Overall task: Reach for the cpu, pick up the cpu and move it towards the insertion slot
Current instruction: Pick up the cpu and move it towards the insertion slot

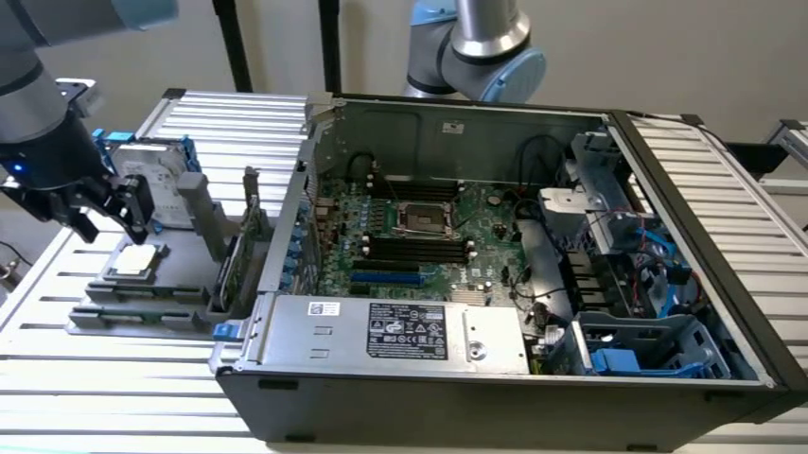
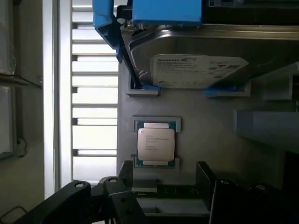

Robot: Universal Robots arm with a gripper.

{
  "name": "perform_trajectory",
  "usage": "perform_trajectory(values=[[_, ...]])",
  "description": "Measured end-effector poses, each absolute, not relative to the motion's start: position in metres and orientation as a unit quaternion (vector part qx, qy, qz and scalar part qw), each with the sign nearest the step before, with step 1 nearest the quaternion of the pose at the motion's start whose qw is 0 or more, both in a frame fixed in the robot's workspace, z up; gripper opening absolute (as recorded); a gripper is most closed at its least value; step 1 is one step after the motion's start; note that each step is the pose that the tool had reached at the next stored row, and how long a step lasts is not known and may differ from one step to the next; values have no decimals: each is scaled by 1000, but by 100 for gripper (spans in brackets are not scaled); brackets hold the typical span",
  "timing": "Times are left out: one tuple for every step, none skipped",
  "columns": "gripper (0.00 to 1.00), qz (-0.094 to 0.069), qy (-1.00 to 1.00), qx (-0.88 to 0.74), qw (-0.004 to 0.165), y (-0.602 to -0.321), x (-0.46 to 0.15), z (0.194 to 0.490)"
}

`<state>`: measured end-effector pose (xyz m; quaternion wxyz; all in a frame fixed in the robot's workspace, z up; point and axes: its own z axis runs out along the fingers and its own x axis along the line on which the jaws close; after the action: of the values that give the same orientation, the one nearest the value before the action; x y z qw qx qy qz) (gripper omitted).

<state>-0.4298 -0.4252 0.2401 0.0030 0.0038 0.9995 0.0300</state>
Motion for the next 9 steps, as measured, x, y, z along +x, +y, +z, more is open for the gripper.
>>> perform_trajectory(values=[[65, 30, 1000, 5, 3, -425, -430, 238], [65, 30, 1000, 5, 2, -424, -430, 237], [65, 30, 1000, 7, 2, -423, -430, 235], [65, 30, 1000, 8, 2, -422, -430, 233], [65, 30, 1000, 9, 1, -422, -430, 231], [65, 30, 1000, 10, 1, -421, -430, 230], [65, 30, 999, 10, 1, -421, -430, 228], [65, 30, 999, 10, 1, -421, -430, 227], [65, 30, 999, 10, 1, -421, -430, 226]])
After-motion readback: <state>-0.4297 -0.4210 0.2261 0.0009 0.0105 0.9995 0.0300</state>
